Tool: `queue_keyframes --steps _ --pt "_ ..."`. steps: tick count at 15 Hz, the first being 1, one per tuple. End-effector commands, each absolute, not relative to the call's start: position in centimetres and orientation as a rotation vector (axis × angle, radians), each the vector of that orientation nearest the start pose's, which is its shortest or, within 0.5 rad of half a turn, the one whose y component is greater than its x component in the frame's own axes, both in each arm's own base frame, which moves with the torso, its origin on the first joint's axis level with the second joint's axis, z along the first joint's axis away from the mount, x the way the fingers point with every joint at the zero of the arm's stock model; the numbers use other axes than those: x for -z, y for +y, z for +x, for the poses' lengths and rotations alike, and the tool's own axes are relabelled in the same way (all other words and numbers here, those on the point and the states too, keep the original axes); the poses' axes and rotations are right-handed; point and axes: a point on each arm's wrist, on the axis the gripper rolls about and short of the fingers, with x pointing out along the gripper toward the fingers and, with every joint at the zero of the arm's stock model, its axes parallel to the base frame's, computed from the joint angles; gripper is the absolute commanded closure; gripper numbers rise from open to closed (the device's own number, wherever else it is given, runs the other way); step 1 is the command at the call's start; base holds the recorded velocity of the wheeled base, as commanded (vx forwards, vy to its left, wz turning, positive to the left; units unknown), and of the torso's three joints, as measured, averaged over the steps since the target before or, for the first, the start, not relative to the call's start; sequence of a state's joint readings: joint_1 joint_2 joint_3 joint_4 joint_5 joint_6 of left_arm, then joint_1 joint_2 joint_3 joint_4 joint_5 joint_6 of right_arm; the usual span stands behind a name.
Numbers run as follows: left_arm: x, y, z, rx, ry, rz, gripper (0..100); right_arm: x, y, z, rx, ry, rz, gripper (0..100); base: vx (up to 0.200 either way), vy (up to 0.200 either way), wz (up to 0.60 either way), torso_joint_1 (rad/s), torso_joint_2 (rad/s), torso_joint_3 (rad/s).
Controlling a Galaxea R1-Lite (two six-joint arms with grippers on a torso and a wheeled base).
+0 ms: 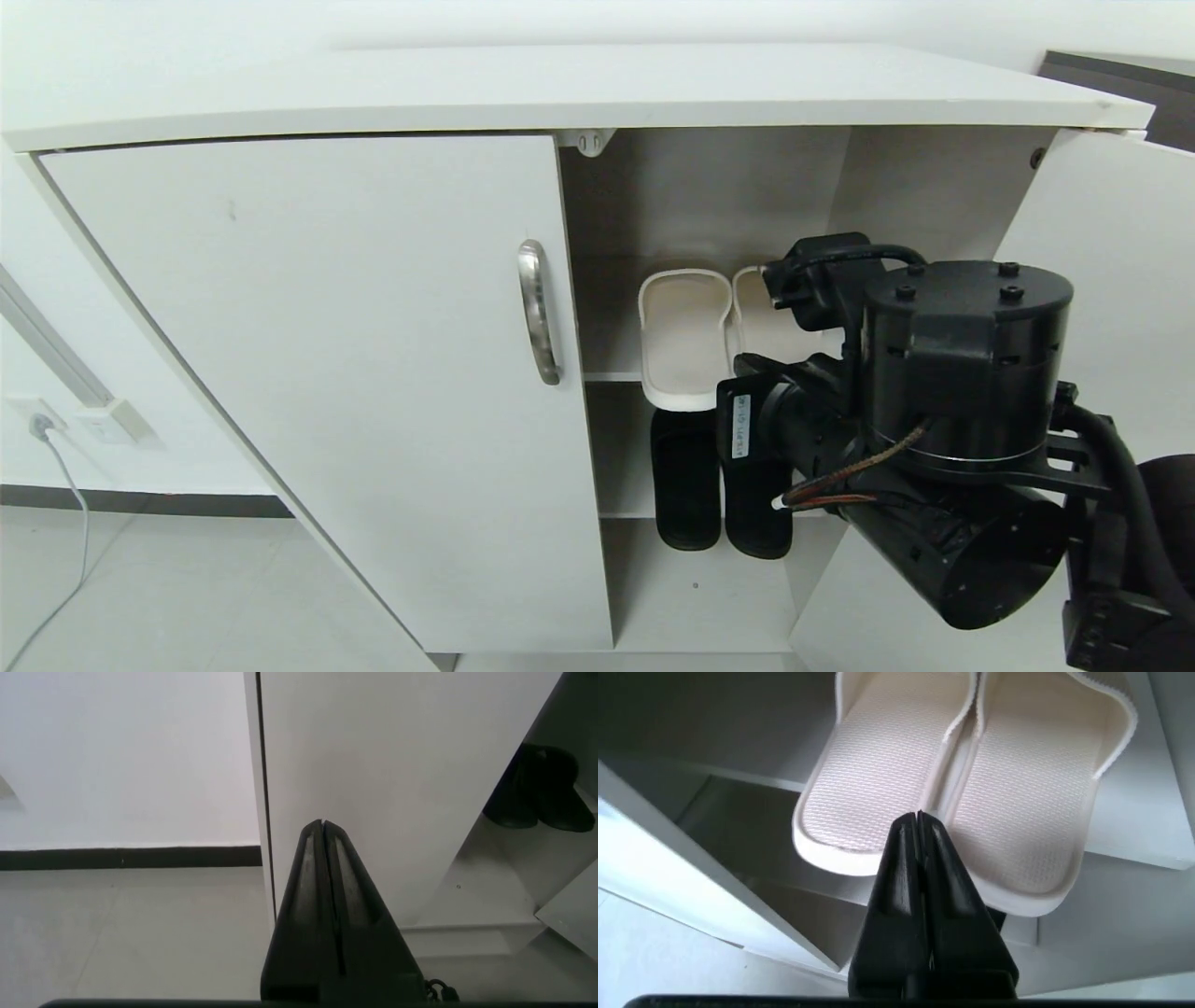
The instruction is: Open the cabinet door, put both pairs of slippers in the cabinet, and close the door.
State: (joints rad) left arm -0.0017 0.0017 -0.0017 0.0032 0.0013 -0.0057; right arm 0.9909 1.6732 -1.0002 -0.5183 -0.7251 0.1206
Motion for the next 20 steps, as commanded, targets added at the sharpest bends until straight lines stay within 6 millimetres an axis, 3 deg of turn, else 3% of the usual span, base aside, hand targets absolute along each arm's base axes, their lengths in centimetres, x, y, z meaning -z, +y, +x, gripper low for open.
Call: queue_keyframes --steps 1,5,13,20 --pt "-7.6 0.0 -2.3 0.000 0.005 -0.008 100 -23.3 25.2 18.3 -0.260 0.119 -0.001 100 0.000 0.000 0.00 0.000 0.00 0.000" --pt "-7.6 0.0 -2.3 0.000 0.003 -0.006 100 -23.3 25.2 18.3 -0.255 0.118 0.000 100 0.000 0.000 0.00 0.000 0.00 0.000" --pt "-7.6 0.0 -2.3 0.000 0.003 -0.006 100 -23.1 25.2 18.2 -0.253 0.121 -0.005 100 -0.200 0.000 0.00 0.003 0.00 0.001" --pt "-7.6 0.0 -2.3 0.002 0.003 -0.008 100 -21.8 25.3 18.3 -0.257 0.150 -0.036 100 -0.200 0.000 0.00 0.002 0.00 0.003"
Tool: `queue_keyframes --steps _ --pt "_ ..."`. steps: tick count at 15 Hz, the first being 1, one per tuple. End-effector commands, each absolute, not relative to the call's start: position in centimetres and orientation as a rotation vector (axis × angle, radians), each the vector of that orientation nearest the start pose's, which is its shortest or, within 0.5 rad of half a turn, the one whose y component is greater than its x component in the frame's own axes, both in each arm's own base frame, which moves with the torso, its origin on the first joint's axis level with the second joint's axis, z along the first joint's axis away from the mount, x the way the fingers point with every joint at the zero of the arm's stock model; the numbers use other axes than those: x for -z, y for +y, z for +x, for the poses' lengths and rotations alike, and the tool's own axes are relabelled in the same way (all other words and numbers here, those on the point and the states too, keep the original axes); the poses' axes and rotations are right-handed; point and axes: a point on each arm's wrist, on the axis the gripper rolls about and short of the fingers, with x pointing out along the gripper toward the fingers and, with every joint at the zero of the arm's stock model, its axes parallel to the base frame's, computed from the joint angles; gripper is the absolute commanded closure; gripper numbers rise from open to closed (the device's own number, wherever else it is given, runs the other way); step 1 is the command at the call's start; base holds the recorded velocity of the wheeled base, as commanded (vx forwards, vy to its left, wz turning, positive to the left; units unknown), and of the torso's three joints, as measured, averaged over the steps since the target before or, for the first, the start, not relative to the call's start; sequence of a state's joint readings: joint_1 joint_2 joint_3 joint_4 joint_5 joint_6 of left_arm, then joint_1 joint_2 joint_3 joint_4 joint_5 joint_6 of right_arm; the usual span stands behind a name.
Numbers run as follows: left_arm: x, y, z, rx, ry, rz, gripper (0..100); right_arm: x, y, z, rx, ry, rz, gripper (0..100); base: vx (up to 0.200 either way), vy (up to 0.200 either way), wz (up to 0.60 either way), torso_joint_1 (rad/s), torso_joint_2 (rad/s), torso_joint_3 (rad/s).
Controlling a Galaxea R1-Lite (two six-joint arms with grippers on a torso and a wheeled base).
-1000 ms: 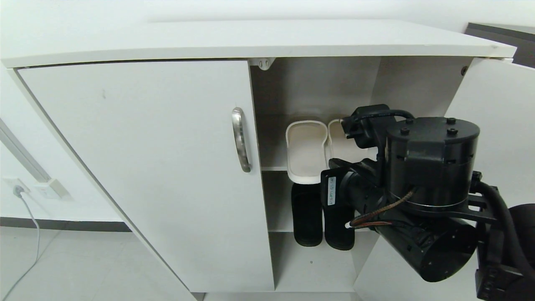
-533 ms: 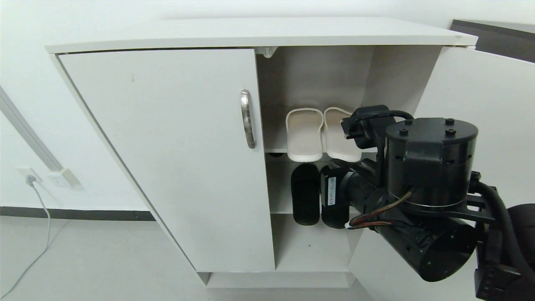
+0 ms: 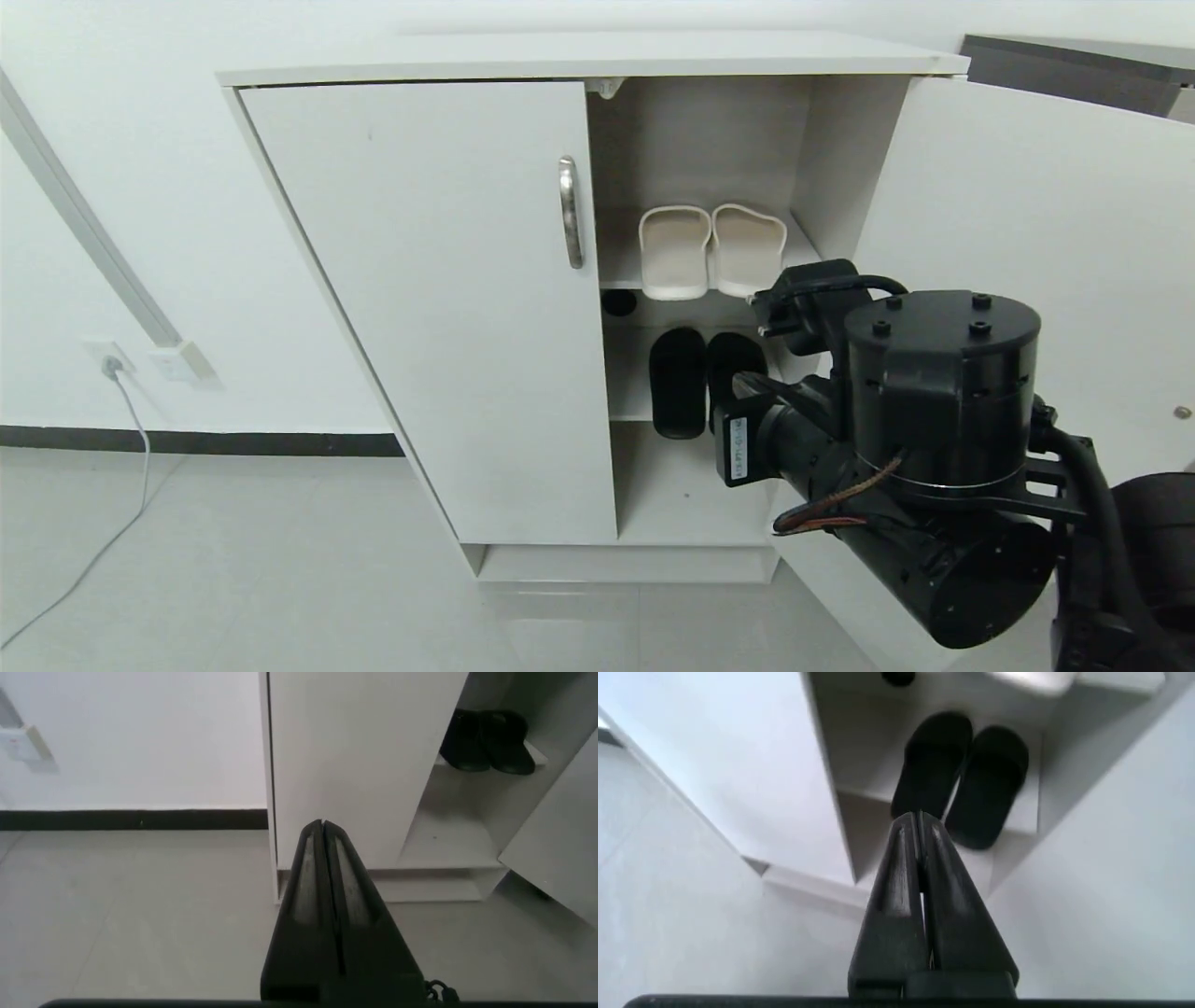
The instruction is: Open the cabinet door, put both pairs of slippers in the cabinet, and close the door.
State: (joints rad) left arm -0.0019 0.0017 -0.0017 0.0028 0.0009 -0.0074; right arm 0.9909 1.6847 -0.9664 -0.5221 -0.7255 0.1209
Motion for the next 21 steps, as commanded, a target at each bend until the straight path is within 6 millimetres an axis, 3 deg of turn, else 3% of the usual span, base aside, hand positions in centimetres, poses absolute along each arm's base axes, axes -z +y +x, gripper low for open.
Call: queue_keyframes --steps 1,4,6,9,21 --pt "-7.6 0.0 -2.3 0.002 0.003 -0.008 100 -21.7 25.3 18.3 -0.257 0.152 -0.038 100 -0.200 0.000 0.00 0.002 0.00 0.002" --pt "-7.6 0.0 -2.3 0.002 0.003 -0.008 100 -20.7 25.5 18.3 -0.322 0.176 -0.046 100 -0.200 0.000 0.00 0.001 0.00 0.004" --pt "-7.6 0.0 -2.3 0.000 0.003 -0.006 100 -19.0 25.9 18.9 -0.443 0.182 -0.025 100 0.000 0.000 0.00 0.000 0.00 0.000" --pt "-7.6 0.0 -2.3 0.000 0.003 -0.006 100 -18.0 25.8 19.6 -0.447 0.156 -0.055 100 0.000 0.000 0.00 0.000 0.00 0.000" --pt "-7.6 0.0 -2.3 0.000 0.003 -0.009 100 -17.5 25.8 19.8 -0.437 0.153 -0.066 100 0.000 0.000 0.00 0.000 0.00 0.000"
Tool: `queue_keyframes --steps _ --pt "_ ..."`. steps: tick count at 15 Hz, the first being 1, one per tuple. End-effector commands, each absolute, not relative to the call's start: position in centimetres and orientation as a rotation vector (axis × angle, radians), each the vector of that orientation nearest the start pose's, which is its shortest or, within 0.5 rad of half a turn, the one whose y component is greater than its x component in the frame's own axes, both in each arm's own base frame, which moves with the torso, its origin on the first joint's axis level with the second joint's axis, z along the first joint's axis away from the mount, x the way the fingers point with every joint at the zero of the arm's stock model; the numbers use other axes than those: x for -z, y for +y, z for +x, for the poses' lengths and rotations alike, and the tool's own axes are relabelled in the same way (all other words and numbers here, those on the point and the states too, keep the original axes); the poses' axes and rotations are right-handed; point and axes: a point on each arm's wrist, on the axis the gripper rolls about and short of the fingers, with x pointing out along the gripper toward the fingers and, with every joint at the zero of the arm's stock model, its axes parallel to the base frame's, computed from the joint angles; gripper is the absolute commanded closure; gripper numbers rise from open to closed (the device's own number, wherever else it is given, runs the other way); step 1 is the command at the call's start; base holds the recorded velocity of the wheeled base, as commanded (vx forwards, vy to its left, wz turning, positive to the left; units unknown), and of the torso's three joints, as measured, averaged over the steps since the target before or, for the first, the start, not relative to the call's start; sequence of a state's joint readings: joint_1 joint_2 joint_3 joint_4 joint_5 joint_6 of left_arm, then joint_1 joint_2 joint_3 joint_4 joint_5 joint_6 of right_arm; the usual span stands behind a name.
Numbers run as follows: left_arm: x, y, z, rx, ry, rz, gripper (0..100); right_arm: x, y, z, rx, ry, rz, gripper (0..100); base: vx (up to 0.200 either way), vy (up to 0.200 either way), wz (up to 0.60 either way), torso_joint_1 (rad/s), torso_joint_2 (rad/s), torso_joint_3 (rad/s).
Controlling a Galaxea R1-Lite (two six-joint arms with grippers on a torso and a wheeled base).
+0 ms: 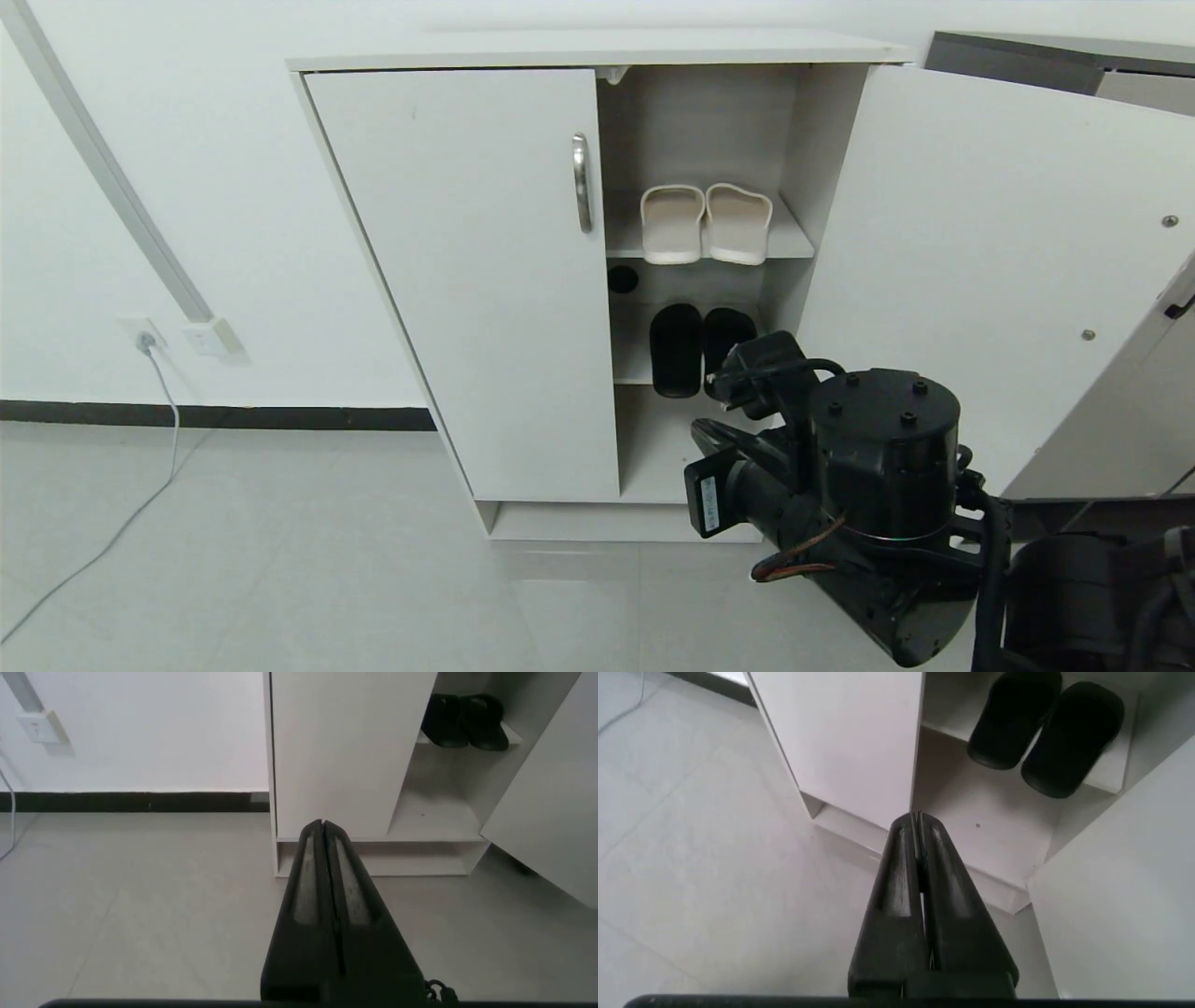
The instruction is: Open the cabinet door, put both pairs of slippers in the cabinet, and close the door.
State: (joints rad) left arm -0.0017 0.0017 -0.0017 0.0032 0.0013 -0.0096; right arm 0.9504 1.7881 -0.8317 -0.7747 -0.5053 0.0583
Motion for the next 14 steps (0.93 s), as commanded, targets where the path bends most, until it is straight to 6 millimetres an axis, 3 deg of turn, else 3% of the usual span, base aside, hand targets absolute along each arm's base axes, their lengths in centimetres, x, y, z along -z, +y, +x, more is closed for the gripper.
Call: queue_keyframes --steps 1,6,9,14 --pt "-7.56 0.01 -2.28 0.000 0.003 -0.011 100 -17.40 25.76 19.84 -0.438 0.152 -0.072 100 0.000 0.000 0.00 0.000 0.00 0.000" --pt "-7.56 0.01 -2.28 0.000 0.003 -0.011 100 -17.30 25.68 19.85 -0.435 0.153 -0.080 100 0.000 0.000 0.00 0.001 -0.02 -0.028" --pt "-7.56 0.01 -2.28 0.000 0.003 -0.009 100 -17.30 25.65 19.89 -0.434 0.153 -0.079 100 0.000 0.000 0.00 0.011 -0.18 -0.316" --pt "-7.56 0.01 -2.28 0.000 0.003 -0.011 100 -17.26 25.64 19.88 -0.434 0.153 -0.082 100 0.000 0.000 0.00 0.059 -0.51 -0.367"
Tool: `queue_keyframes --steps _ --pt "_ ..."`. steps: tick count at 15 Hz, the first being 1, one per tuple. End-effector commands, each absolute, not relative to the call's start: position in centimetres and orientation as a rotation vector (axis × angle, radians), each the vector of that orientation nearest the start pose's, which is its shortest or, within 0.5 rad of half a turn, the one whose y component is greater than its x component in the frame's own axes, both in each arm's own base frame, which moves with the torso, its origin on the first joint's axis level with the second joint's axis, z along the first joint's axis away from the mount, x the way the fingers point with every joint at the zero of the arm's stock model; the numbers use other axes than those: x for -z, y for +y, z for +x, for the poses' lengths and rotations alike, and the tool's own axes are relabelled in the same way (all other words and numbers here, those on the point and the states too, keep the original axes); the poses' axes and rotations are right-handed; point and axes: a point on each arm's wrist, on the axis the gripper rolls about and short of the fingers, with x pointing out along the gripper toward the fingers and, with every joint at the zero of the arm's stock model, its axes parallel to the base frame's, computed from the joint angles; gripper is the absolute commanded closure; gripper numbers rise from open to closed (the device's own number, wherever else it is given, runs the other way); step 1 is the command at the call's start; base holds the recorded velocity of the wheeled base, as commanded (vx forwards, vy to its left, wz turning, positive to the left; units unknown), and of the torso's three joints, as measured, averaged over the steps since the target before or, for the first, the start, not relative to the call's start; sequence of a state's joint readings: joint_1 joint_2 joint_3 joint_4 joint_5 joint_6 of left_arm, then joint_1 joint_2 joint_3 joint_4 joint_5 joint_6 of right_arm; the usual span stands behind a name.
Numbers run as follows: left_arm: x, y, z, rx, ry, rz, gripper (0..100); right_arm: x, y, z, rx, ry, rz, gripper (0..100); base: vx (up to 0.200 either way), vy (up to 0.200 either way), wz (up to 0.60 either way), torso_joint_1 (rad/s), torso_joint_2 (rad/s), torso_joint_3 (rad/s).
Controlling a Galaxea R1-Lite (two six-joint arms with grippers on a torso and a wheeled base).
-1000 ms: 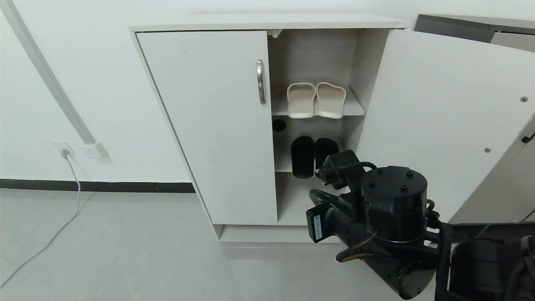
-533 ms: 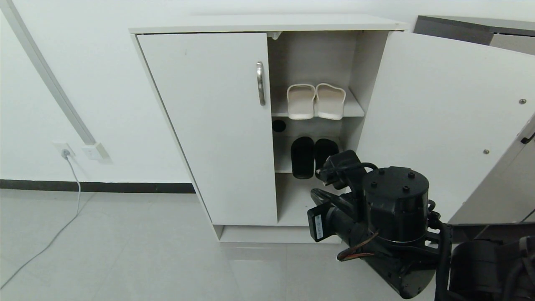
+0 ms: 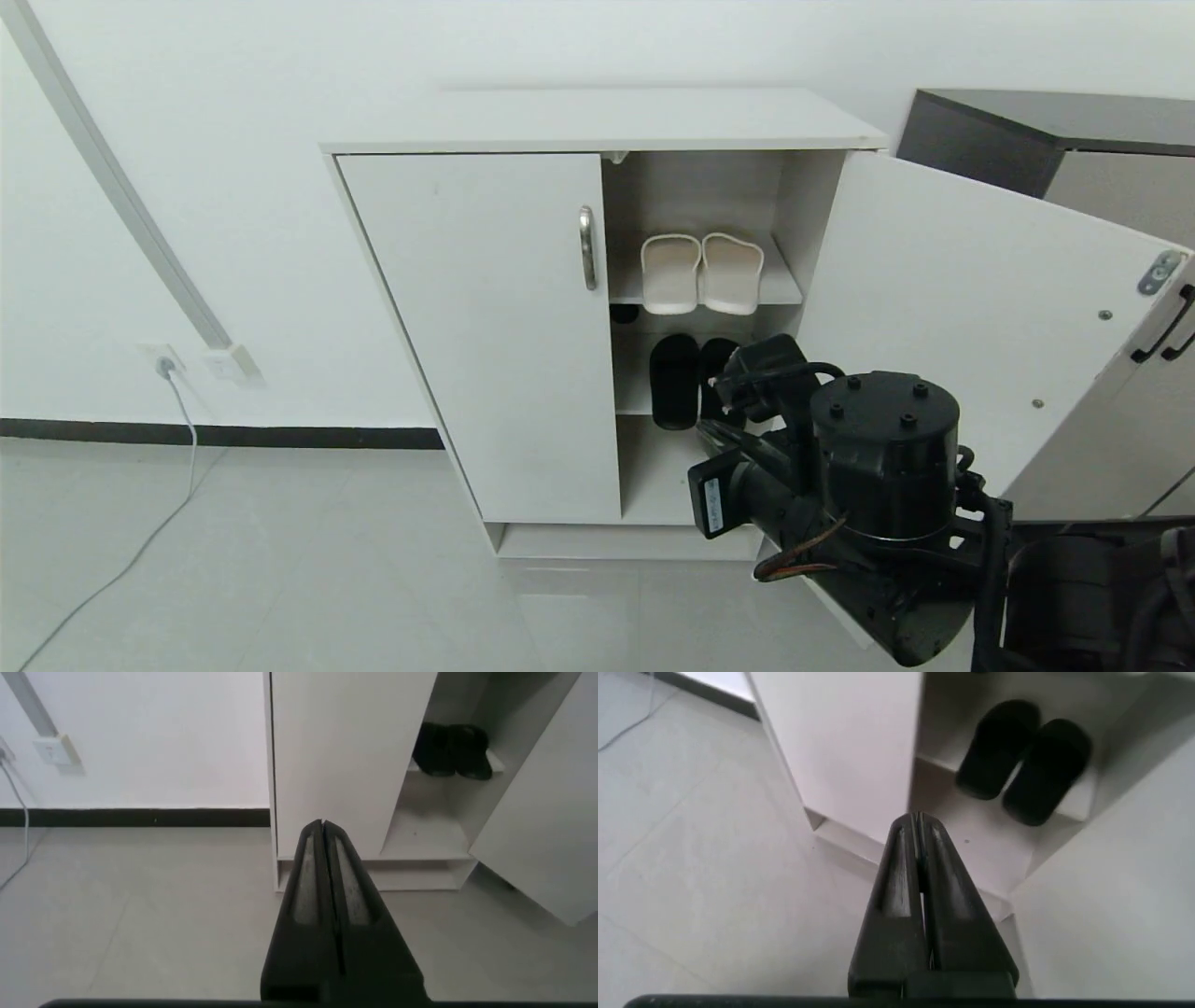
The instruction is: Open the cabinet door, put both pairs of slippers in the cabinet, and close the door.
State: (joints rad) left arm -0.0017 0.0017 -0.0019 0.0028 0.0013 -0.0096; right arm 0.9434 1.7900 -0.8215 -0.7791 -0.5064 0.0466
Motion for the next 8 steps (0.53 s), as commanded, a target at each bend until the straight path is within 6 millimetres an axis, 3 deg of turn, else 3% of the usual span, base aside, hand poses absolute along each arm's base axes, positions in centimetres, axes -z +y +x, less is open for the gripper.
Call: queue_keyframes --steps 1,8 --pt "-7.56 0.01 -2.28 0.000 0.003 -0.009 100 -17.22 25.62 19.87 -0.434 0.155 -0.082 100 0.000 0.000 0.00 0.119 -0.46 -0.349" --pt "-7.56 0.01 -2.28 0.000 0.003 -0.009 100 -17.15 25.56 19.82 -0.434 0.157 -0.085 100 0.000 0.000 0.00 0.149 -0.47 -0.327"
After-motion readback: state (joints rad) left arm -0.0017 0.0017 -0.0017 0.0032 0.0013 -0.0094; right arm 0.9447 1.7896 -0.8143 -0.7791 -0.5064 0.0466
